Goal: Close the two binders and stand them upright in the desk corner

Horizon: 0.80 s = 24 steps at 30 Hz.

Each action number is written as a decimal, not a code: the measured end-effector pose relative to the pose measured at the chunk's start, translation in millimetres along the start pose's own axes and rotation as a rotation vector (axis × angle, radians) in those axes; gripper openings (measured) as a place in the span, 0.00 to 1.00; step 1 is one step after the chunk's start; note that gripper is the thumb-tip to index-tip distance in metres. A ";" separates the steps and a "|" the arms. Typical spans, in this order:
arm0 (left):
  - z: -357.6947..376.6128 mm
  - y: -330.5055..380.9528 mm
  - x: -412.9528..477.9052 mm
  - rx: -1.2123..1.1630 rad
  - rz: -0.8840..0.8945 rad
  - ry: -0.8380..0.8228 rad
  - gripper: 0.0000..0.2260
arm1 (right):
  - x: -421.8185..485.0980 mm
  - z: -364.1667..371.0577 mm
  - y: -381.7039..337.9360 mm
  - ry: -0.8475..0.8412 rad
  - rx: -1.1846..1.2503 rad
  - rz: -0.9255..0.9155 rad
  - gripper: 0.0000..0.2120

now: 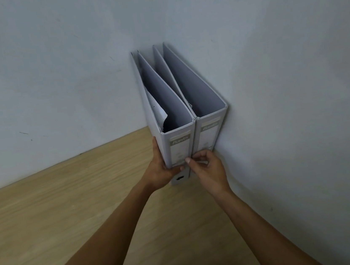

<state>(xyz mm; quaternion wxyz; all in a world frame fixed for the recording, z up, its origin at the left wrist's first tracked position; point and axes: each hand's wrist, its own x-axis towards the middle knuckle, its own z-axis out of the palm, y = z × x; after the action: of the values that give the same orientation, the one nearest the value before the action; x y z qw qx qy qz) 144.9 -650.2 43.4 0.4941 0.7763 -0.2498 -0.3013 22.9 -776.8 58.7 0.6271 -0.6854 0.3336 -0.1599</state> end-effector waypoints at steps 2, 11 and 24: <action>-0.5 -3.1 5.1 0.015 -0.009 -0.021 0.52 | 3.8 1.0 2.7 0.028 0.000 0.005 0.06; -0.7 -10.3 10.2 0.037 -0.037 -0.031 0.49 | 9.5 1.7 3.4 0.040 0.024 0.041 0.07; -5.9 9.7 -37.6 0.085 -0.180 0.046 0.47 | 8.7 -3.2 3.4 -0.030 0.072 0.085 0.08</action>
<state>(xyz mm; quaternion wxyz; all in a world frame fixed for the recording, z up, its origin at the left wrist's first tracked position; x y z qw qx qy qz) 122.2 -624.5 62.6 0.4371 0.8226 -0.1803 -0.3158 26.3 -785.0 54.3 0.6625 -0.6501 0.3468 -0.1347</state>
